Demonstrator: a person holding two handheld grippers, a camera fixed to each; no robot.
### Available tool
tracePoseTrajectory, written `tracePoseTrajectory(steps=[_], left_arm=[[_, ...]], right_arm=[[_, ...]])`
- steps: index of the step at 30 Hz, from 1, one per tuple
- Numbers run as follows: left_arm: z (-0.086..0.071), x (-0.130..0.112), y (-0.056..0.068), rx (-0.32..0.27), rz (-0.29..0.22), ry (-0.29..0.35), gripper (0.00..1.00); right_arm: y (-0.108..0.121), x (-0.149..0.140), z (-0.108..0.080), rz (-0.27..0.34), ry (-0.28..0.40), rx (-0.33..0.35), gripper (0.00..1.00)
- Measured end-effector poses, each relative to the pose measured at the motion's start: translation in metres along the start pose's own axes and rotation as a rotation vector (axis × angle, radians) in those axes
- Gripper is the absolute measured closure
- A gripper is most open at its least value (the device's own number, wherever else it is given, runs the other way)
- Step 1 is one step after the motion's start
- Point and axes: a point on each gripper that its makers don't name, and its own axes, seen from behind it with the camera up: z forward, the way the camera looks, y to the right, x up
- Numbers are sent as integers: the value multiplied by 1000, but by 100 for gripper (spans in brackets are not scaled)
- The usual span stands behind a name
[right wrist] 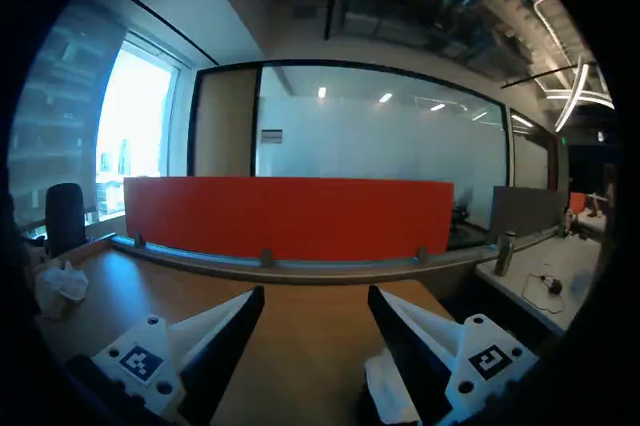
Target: Fold towel
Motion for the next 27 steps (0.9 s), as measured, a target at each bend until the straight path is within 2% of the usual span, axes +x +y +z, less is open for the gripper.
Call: tracePoseTrajectory(steps=[18, 27], left_arm=[[18, 15, 2, -10, -15, 32, 2], [20, 18, -2, -7, -18, 42, 2]], right_arm=[[-75, 8, 5, 53, 38, 47, 0], [-83, -4, 5, 54, 19, 47, 0]])
